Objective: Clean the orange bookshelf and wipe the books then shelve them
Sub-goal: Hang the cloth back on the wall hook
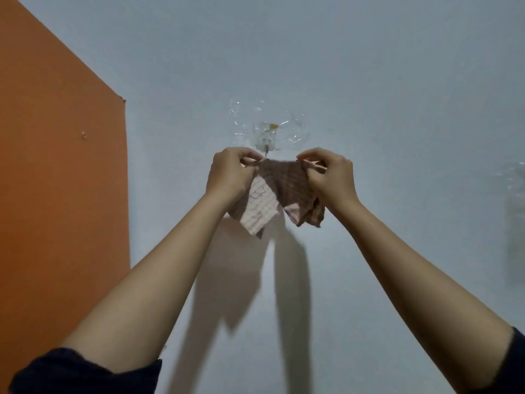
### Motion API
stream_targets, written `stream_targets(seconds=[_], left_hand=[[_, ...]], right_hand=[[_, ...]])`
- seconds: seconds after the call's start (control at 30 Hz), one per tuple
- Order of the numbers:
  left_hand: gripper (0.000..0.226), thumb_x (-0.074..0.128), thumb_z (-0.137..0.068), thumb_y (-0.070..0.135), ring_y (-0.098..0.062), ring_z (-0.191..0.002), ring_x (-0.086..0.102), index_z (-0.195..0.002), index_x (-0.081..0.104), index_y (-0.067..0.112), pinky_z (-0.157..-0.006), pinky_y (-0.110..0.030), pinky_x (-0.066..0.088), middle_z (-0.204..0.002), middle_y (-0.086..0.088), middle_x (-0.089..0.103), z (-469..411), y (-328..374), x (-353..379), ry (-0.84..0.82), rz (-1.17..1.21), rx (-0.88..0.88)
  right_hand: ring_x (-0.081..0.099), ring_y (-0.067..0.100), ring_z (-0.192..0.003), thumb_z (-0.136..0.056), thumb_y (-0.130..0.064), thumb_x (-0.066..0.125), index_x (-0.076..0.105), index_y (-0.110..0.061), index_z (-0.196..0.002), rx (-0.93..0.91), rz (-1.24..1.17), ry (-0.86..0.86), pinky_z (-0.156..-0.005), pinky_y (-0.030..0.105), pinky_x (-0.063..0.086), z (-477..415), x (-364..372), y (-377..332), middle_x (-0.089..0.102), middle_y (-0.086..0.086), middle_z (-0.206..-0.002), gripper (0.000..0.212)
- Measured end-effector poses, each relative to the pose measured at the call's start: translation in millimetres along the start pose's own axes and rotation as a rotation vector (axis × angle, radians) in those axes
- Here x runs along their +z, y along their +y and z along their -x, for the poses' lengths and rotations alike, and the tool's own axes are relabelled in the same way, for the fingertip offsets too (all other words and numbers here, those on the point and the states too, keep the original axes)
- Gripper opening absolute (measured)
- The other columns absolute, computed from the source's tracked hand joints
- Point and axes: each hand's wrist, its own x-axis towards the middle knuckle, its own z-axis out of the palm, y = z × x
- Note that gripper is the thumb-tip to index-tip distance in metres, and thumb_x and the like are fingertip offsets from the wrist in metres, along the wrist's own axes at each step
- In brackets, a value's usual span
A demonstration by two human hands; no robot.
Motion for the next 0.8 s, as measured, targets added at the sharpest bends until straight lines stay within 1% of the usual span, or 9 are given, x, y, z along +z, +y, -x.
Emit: stream_targets(seconds=[0.1, 0.17, 0.3, 0.4, 0.47, 0.57, 0.63, 0.7, 0.8], left_hand=[[0.009, 0.068, -0.085, 0.021, -0.016, -0.074, 0.059, -0.091, 0.074, 0.022, -0.074, -0.027, 0.05, -0.08, 0.0, 0.062, -28, -1, -9, 0.071, -0.083, 0.071], [0.011, 0.066, -0.086, 0.017, -0.018, -0.083, 0.062, -0.093, 0.074, 0.02, -0.077, -0.027, 0.05, -0.085, -0.003, 0.065, -44, -5, -11, 0.1, -0.118, 0.093], [0.018, 0.062, -0.086, 0.012, -0.019, -0.095, 0.062, -0.097, 0.073, 0.02, -0.081, -0.028, 0.048, -0.1, -0.004, 0.068, -67, -17, -3, 0.121, -0.217, 0.134], [0.014, 0.065, -0.085, 0.015, -0.018, -0.093, 0.059, -0.095, 0.073, 0.021, -0.08, -0.028, 0.046, -0.095, -0.001, 0.06, -73, -26, 9, 0.177, -0.197, 0.182], [0.015, 0.064, -0.085, 0.013, -0.018, -0.091, 0.059, -0.096, 0.073, 0.02, -0.079, -0.027, 0.045, -0.092, -0.001, 0.057, -70, -32, 16, 0.197, -0.158, 0.216], [0.019, 0.063, -0.084, 0.013, -0.017, -0.092, 0.06, -0.096, 0.073, 0.024, -0.08, -0.034, 0.049, -0.092, -0.001, 0.059, -62, -43, 25, 0.239, -0.127, 0.252], [0.02, 0.063, -0.084, 0.011, -0.014, -0.093, 0.059, -0.095, 0.073, 0.025, -0.079, -0.034, 0.05, -0.09, 0.006, 0.058, -56, -48, 30, 0.276, -0.091, 0.247], [0.018, 0.064, -0.085, 0.012, -0.009, -0.09, 0.058, -0.095, 0.073, 0.024, -0.076, -0.03, 0.05, -0.085, 0.012, 0.054, -50, -52, 34, 0.294, -0.055, 0.243], [0.018, 0.065, -0.084, 0.007, -0.004, -0.088, 0.057, -0.098, 0.073, 0.016, -0.076, -0.013, 0.047, -0.086, 0.012, 0.054, -40, -56, 41, 0.299, 0.022, 0.246]], right_hand=[[0.059, 0.0, -0.076, -0.08, 0.008, 0.057, 0.075, -0.007, -0.088, -0.145, 0.045, -0.028, -0.07, 0.001, 0.04, -35, 15, -3, 0.064, 0.007, -0.092, 0.025], [0.06, 0.012, -0.082, -0.08, 0.008, 0.058, 0.075, -0.008, -0.089, -0.247, 0.113, -0.051, -0.072, 0.003, 0.039, -55, 24, 1, 0.064, 0.009, -0.093, 0.025], [0.063, 0.025, -0.079, -0.085, 0.007, 0.055, 0.075, -0.007, -0.094, -0.28, 0.166, -0.116, -0.068, 0.022, 0.051, -76, 37, 21, 0.058, 0.008, -0.1, 0.026], [0.061, 0.023, -0.077, -0.085, 0.007, 0.057, 0.074, -0.008, -0.098, -0.332, 0.237, -0.116, -0.064, 0.016, 0.045, -80, 44, 43, 0.056, 0.008, -0.103, 0.026], [0.059, 0.023, -0.076, -0.083, 0.005, 0.06, 0.075, -0.008, -0.098, -0.385, 0.234, -0.077, -0.068, 0.021, 0.042, -76, 48, 56, 0.057, 0.012, -0.1, 0.025], [0.054, 0.018, -0.068, -0.083, -0.004, 0.058, 0.075, -0.008, -0.097, -0.434, 0.151, 0.003, -0.064, 0.024, 0.042, -63, 57, 68, 0.059, 0.016, -0.093, 0.023], [0.053, 0.017, -0.066, -0.081, -0.002, 0.056, 0.075, -0.008, -0.098, -0.426, 0.083, 0.041, -0.063, 0.021, 0.042, -54, 64, 72, 0.058, 0.014, -0.092, 0.027], [0.051, 0.015, -0.064, -0.079, 0.0, 0.054, 0.074, -0.008, -0.1, -0.405, 0.026, 0.065, -0.064, 0.008, 0.038, -48, 70, 74, 0.055, 0.009, -0.092, 0.03], [0.047, 0.01, -0.063, -0.078, 0.004, 0.055, 0.074, -0.008, -0.101, -0.369, -0.033, 0.086, -0.063, 0.002, 0.036, -39, 77, 75, 0.051, 0.004, -0.091, 0.033]])
